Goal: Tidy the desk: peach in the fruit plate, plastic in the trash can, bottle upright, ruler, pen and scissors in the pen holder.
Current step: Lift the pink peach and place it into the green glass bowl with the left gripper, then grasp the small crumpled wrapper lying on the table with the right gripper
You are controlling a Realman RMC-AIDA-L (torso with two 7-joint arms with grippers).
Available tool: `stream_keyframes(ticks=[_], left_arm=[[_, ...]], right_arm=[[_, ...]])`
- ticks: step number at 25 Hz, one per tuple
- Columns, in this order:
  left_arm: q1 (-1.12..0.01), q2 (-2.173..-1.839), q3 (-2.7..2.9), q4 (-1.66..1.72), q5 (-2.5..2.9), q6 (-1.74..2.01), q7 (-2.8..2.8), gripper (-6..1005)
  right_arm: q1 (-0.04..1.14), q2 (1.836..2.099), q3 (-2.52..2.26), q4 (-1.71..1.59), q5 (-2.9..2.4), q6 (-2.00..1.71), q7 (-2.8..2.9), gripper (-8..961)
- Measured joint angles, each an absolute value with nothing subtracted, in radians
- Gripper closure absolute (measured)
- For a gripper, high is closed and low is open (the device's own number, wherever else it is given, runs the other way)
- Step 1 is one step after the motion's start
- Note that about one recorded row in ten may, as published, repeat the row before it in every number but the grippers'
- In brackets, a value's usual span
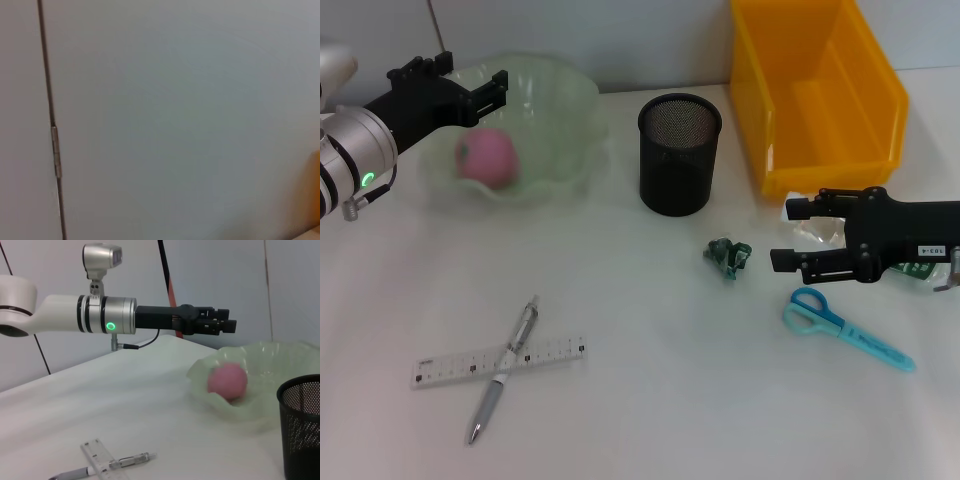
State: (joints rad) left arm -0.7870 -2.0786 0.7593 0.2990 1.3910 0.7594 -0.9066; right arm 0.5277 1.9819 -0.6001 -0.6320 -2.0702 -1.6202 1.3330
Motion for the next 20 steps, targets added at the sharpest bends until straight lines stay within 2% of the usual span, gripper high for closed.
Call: stream_keyframes(ticks=[5,11,14,17,18,19,20], left_arm=[[-0.788,-2.075,0.762,0.299,1.394,0.777,-0.942,206],[-0.738,-2.059,0.874,0.38,1.399,0.893,-1.122,206],[-0.679,-2.031,0.974,0.471,1.399,1.0,-1.254,206],[-0.629,-1.977,1.063,0.524,1.403,1.136,-1.372,206],[-0.629,-1.977,1.063,0.524,1.403,1.136,-1.372,206],[-0.62,-1.964,1.074,0.528,1.408,1.168,-1.387,206],[-0.602,-1.932,1.077,0.53,1.46,1.279,-1.423,206]], right_arm=[[0.528,1.982,-0.6,-0.632,-2.07,-1.614,1.333,118],[0.528,1.982,-0.6,-0.632,-2.069,-1.61,1.333,118],[0.528,1.982,-0.6,-0.632,-2.069,-1.61,1.333,118],[0.528,1.98,-0.6,-0.632,-2.069,-1.611,1.333,118],[0.528,1.98,-0.6,-0.632,-2.069,-1.611,1.333,118],[0.528,1.98,-0.6,-0.632,-2.069,-1.612,1.333,118],[0.528,1.979,-0.599,-0.632,-2.069,-1.613,1.333,118]])
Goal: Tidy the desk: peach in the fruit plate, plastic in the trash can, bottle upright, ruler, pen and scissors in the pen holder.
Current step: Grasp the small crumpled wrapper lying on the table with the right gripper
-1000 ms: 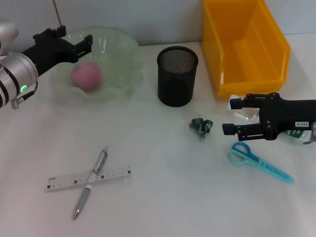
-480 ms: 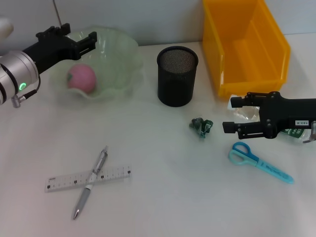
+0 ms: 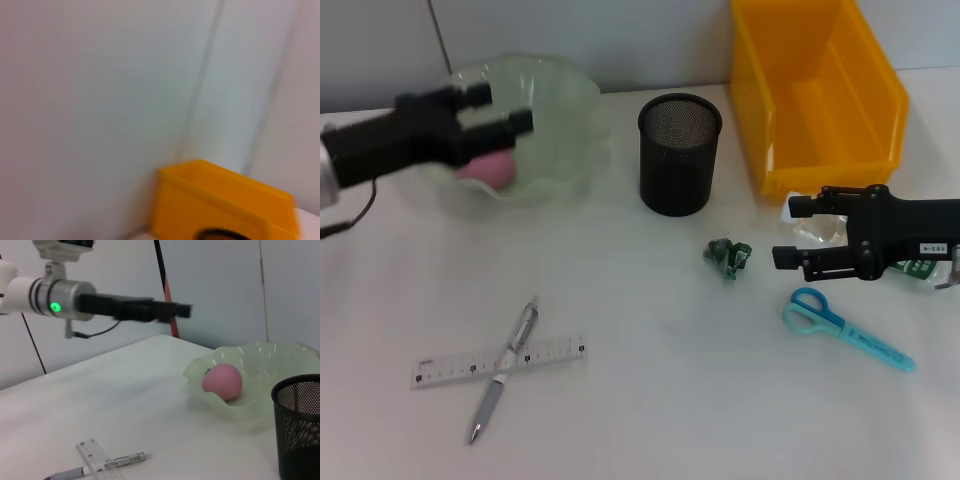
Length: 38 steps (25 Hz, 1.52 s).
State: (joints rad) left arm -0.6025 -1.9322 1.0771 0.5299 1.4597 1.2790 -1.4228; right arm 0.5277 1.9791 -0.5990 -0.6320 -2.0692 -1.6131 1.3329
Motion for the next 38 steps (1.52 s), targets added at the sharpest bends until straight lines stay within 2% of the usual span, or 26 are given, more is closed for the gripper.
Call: stream_keyframes(ticks=[8,19,24,28,34,38], left_arm=[[-0.585,-1.907,1.066,0.535,1.615,1.482,-1.456,207],[-0.581,-1.948,1.07,0.544,1.714,1.482,-1.351,207],[-0.578,-1.952,1.066,0.54,1.716,1.471,-1.339,207],[-0.576,-1.954,1.065,0.54,1.715,1.467,-1.338,207],[-0.576,-1.963,1.065,0.544,1.715,1.456,-1.336,207],[-0.577,-1.964,1.064,0.544,1.715,1.455,-1.336,207]], right_arm=[[0.528,1.976,-0.593,-0.635,-2.069,-1.621,1.333,118],[0.541,1.969,-0.593,-0.652,-2.071,-1.655,1.391,118],[0.565,1.964,-0.601,-0.822,-2.041,-1.729,1.636,119],[0.627,1.942,-0.655,-0.984,-2.079,-1.76,1.928,119],[0.799,1.904,-0.666,-1.023,-2.233,-1.857,2.178,119],[0.886,1.9,-0.702,-1.022,-2.364,-1.872,2.254,119]])
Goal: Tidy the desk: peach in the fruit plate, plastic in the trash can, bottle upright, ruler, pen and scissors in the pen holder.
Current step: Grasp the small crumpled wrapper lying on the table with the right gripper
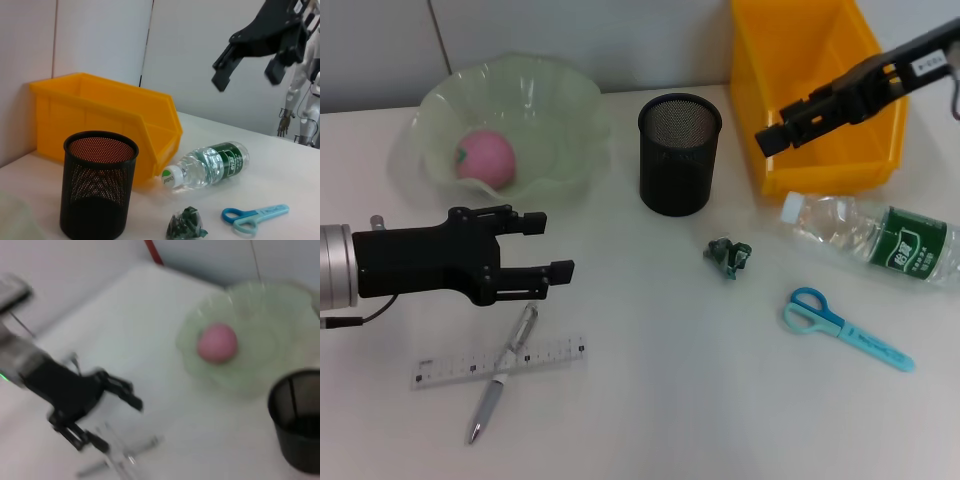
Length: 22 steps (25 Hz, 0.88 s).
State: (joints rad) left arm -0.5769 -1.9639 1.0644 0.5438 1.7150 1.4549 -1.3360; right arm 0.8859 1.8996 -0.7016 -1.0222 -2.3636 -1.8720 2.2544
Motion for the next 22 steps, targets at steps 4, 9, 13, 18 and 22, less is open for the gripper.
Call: stream_keyframes(ticks=[4,9,13,18,22], left_arm=[[-0.58,-1.967,1.065,0.544,1.715,1.449,-1.341,207],[-0.577,-1.967,1.065,0.541,1.715,1.438,-1.343,207],[-0.576,-1.965,1.066,0.539,1.715,1.435,-1.339,207],[-0.575,-1.962,1.074,0.541,1.735,1.434,-1.337,208],[-0.576,-1.966,1.069,0.545,1.779,1.427,-1.337,208]], right_arm=[[0.943,1.904,-0.77,-1.015,-2.468,-1.86,2.304,119],[0.982,1.916,-0.862,-0.997,-2.532,-1.827,2.334,119],[0.995,1.925,-0.936,-0.961,-2.542,-1.775,2.338,119],[1.003,1.941,-1.03,-0.903,-2.544,-1.681,2.331,119],[1.023,1.953,-1.102,-0.82,-2.545,-1.582,2.317,119]])
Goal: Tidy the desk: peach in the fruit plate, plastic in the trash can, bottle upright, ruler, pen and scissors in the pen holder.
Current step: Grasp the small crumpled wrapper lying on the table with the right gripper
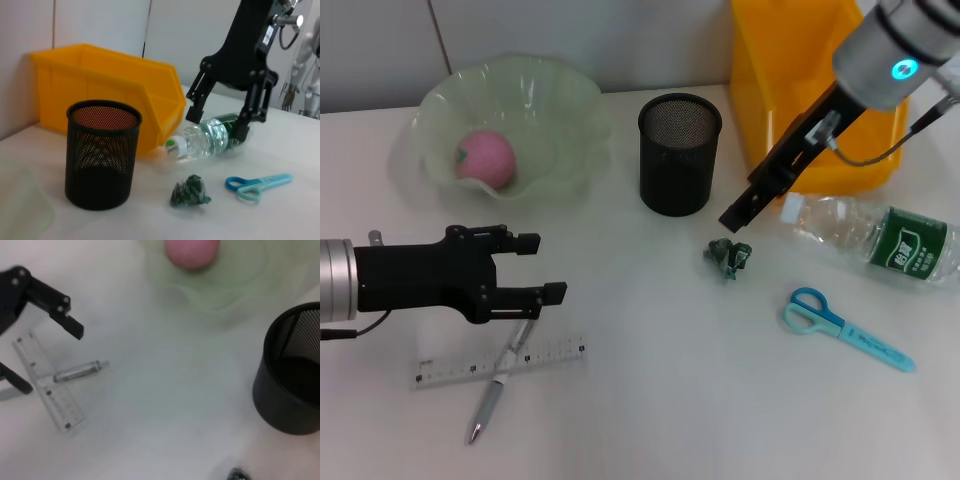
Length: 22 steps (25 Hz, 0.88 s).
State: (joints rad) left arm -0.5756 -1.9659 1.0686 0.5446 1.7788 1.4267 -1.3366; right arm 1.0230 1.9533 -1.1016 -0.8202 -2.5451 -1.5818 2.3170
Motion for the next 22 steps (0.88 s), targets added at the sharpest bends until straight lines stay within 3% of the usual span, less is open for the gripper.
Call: stream_keyframes(ticks=[4,13,22], left_arm=[[-0.576,-1.966,1.068,0.545,1.782,1.424,-1.336,208],[-0.578,-1.968,1.068,0.546,1.783,1.424,-1.335,208],[-0.578,-1.968,1.068,0.547,1.783,1.426,-1.334,208]], right_arm=[[1.033,1.961,-1.143,-0.77,-2.55,-1.525,2.307,119],[1.054,2.019,-1.184,-0.68,-2.642,-1.388,2.278,118],[1.053,2.039,-1.2,-0.632,-2.653,-1.326,2.265,118]])
